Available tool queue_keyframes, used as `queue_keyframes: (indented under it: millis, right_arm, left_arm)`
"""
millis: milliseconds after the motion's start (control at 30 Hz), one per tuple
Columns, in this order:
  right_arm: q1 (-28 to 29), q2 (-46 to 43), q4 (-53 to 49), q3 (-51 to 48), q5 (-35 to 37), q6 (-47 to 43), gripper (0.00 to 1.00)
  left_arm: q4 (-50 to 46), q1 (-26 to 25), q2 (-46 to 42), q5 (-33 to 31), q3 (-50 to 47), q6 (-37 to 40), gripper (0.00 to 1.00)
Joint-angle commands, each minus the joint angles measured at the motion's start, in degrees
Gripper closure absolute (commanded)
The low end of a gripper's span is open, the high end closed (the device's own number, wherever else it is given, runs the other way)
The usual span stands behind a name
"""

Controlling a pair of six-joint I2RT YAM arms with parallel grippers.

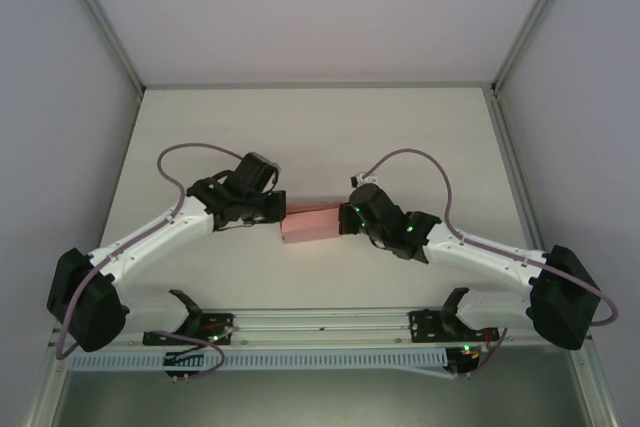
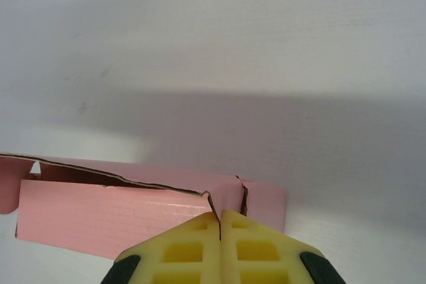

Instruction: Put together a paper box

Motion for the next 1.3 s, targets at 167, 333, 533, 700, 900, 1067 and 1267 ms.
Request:
queue_keyframes:
  millis: [167,333,533,700,900,1067,1267]
  right_arm:
    - [2.3,2.6,-4.2,-1.0,0.3,1.1,1.0]
    - [3.1,1.7,1.4,-3.8,0.3,-2.4,1.0]
    - [5.8,0.7,8.3,-8.0,0.7,-7.7,1.0]
    - [9.1,-0.5,11.6,-11.2,4.9,-11.2,1.0]
    - [9.7,-2.0,18.3,-17.1,6.3,-10.5,1.0]
    - [9.7,-3.2,15.4,-15.2,4.9,-10.4,0.96]
    - [9.7,-5.7,15.0,-11.7,3.0,-6.6,0.36]
  left_arm:
    - [3.7,3.0,-0.3,11.3,-1.2,-2.6,1.0]
    - [6.1,1.3,-0.9,8.3,-5.4,4.4,1.0]
    - [9.5,-6.0,-7.2,-1.6,-13.3,4.3,1.0]
    - [15.1,-10.8,-12.6,-8.4,-21.1,2.6,1.0]
    - [19.7,-13.9,-15.8,-9.3,-28.4,2.0,1.0]
    - [18.3,-14.8,-16.8,-11.5,-27.8,3.0,1.0]
    - [18.0,-15.1,-15.6,-13.2,-26.3,3.5,1.0]
